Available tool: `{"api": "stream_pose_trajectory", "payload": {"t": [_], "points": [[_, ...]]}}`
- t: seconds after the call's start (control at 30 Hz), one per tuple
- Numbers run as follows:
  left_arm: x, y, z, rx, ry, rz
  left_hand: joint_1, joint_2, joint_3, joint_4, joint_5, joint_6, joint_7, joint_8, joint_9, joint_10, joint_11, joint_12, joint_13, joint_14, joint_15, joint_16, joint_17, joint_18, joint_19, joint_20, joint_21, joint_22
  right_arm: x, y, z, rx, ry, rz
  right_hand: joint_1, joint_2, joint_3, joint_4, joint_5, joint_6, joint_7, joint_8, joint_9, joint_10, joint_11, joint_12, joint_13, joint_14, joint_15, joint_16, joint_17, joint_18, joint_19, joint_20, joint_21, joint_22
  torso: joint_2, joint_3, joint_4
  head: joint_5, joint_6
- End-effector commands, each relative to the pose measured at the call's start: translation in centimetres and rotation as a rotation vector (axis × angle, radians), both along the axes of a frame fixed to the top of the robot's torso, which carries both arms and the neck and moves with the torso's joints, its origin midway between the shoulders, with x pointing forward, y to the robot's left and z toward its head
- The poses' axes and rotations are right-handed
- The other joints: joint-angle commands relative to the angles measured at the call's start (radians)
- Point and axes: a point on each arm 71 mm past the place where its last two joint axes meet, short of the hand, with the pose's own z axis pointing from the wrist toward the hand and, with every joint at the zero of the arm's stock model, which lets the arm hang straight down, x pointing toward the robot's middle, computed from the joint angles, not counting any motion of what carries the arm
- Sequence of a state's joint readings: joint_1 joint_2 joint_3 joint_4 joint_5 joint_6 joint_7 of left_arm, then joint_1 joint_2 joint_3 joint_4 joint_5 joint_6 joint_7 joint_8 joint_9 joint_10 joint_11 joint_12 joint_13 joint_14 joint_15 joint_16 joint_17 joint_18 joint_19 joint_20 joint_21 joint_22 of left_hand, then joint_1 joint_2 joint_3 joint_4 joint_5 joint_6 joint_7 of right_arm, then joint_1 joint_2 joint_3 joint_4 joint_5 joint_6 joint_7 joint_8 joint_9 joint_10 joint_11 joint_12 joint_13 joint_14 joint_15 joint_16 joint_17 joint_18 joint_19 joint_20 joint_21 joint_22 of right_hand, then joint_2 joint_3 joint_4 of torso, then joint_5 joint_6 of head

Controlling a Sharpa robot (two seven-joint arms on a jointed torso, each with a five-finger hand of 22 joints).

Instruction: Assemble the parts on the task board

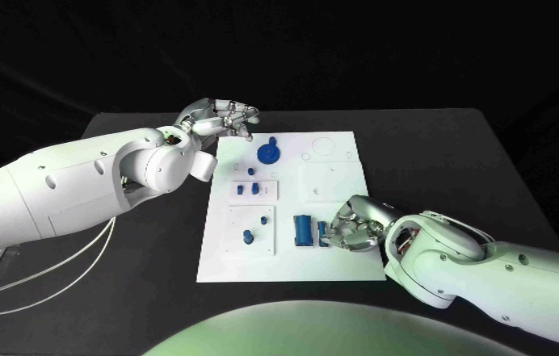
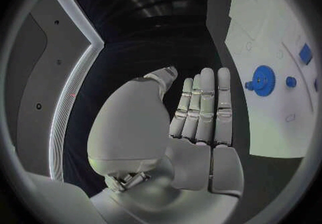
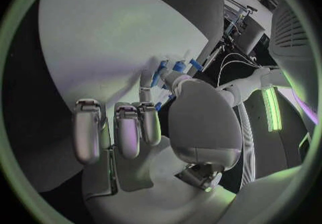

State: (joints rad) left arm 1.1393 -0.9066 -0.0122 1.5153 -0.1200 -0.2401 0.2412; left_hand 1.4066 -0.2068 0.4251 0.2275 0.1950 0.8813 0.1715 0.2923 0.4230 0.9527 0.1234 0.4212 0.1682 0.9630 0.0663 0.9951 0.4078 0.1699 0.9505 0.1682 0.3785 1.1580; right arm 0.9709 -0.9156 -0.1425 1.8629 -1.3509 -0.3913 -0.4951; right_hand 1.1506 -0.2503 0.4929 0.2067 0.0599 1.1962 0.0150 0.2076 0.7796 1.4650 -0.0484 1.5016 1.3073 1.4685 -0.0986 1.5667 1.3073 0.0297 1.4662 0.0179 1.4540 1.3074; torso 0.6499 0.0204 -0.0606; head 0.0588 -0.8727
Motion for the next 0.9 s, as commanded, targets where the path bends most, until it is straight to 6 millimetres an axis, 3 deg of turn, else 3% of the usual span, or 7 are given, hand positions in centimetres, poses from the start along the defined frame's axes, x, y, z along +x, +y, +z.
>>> {"api": "stream_pose_trajectory", "payload": {"t": [0.03, 0.4, 0.53, 0.7, 0.8, 0.87, 0.9], "points": [[-0.1, -0.2, 0.1, -0.007, -0.005, -0.017, -0.01, 0.001, 0.003, 0.002, -0.001, -0.006, 0.001, 0.003, 0.0, -0.006, 0.003, 0.0, -0.001, -0.006, -0.001, -0.004, 0.002, 0.01, -0.001, 0.004, -0.006, -0.001, 0.0, 0.1, -0.2, -0.014, -0.005, 0.015, 0.0, 0.004, -0.003, 0.002, -0.005, 0.007, -0.001, -0.003, -0.001, 0.08, -0.004, 0.004, 0.228, 0.102, -0.007, 0.004, 0.263, -0.006, 0.064, -0.01, 0.006, 0.233, 0.0, -0.0004, -0.0006, 0.002, 0.0], [0.0, -0.1, 0.1, -0.007, -0.004, -0.016, -0.01, 0.001, 0.003, 0.002, -0.001, -0.006, 0.001, 0.003, 0.0, -0.006, 0.003, 0.0, -0.001, -0.006, -0.001, -0.004, 0.002, 0.01, -0.001, 0.004, -0.006, -0.001, -0.2, -0.5, 0.2, -0.003, -0.024, -0.001, -0.024, 0.004, -0.012, 0.026, 0.007, 0.008, 0.001, -0.006, -0.003, 0.079, -0.002, 0.002, 0.227, 0.102, -0.006, 0.004, 0.263, -0.006, 0.063, -0.01, 0.004, 0.232, -0.003, -0.0002, -0.0026, 0.004, 0.0], [0.0, -0.1, 0.0, -0.007, -0.005, -0.015, -0.01, 0.001, 0.003, 0.002, -0.001, -0.006, 0.001, 0.003, 0.0, -0.006, 0.003, 0.0, -0.001, -0.006, -0.001, -0.004, 0.002, 0.01, -0.001, 0.004, -0.006, -0.001, 0.3, -0.6, 1.0, 0.077, -0.049, -0.011, -0.047, -0.004, -0.034, 0.053, 0.006, -0.007, 0.008, -0.015, -0.004, 0.059, 0.003, -0.049, 0.2, 0.102, -0.002, 0.004, 0.263, -0.001, 0.054, -0.007, -0.02, 0.225, -0.004, -0.0013, -0.0027, 0.001, 0.0], [0.0, -0.2, -0.1, -0.012, -0.009, -0.012, -0.012, 0.0, 0.002, 0.001, 0.0, -0.007, 0.001, 0.003, 0.0, -0.007, 0.003, 0.001, -0.001, -0.007, -0.001, -0.004, 0.002, 0.01, -0.001, 0.004, -0.007, -0.002, 1.9, -0.7, 2.2, 0.24, -0.12, 0.02, 0.014, 0.007, -0.009, 0.036, 0.0, -0.134, 0.06, -0.073, -0.015, -0.039, 0.048, -0.232, 0.101, 0.079, 0.035, -0.041, 0.173, 0.035, -0.025, 0.024, -0.209, 0.173, -0.009, -0.0044, -0.0062, -0.003, 0.002], [0.1, -0.1, -0.1, -0.024, -0.031, 0.015, -0.018, -0.001, 0.0, 0.003, 0.0, -0.01, 0.002, 0.002, 0.0, -0.003, 0.003, 0.003, -0.001, -0.008, -0.001, -0.004, 0.002, 0.01, -0.002, 0.005, -0.008, -0.003, 3.7, -1.3, 2.8, 0.339, -0.154, 0.016, 0.036, 0.003, 0.001, 0.018, 0.01, -0.17, 0.077, -0.086, -0.015, -0.093, 0.065, -0.314, 0.052, 0.059, 0.051, -0.071, 0.119, 0.049, -0.061, 0.039, -0.288, 0.152, -0.017, -0.0083, -0.0106, -0.005, 0.017], [0.2, 0.0, -0.1, -0.037, -0.051, 0.041, -0.021, -0.002, -0.003, 0.004, 0.003, -0.014, 0.003, 0.0, -0.001, 0.002, 0.002, 0.007, 0.0, -0.008, -0.001, -0.003, 0.003, 0.01, -0.003, 0.005, -0.009, -0.004, 5.2, -1.9, 3.1, 0.406, -0.148, -0.017, 0.047, 0.002, -0.004, 0.004, 0.061, -0.201, 0.091, -0.089, -0.012, -0.169, 0.078, -0.421, -0.017, 0.029, 0.063, -0.111, 0.052, 0.069, -0.116, 0.052, -0.406, 0.12, -0.024, -0.0131, -0.0132, -0.006, 0.033], [0.3, 0.0, -0.1, -0.041, -0.059, 0.051, -0.021, -0.002, -0.003, 0.004, 0.004, -0.015, 0.003, 0.0, -0.001, 0.005, 0.001, 0.008, 0.0, -0.007, -0.001, -0.003, 0.003, 0.01, -0.004, 0.004, -0.01, -0.005, 5.8, -2.2, 3.2, 0.435, -0.14, -0.035, 0.051, 0.003, -0.003, 0.0, 0.062, -0.205, 0.092, -0.089, -0.012, -0.175, 0.079, -0.428, -0.022, 0.027, 0.064, -0.114, 0.048, 0.07, -0.121, 0.054, -0.415, 0.117, -0.027, -0.0159, -0.0144, -0.005, 0.037]]}}
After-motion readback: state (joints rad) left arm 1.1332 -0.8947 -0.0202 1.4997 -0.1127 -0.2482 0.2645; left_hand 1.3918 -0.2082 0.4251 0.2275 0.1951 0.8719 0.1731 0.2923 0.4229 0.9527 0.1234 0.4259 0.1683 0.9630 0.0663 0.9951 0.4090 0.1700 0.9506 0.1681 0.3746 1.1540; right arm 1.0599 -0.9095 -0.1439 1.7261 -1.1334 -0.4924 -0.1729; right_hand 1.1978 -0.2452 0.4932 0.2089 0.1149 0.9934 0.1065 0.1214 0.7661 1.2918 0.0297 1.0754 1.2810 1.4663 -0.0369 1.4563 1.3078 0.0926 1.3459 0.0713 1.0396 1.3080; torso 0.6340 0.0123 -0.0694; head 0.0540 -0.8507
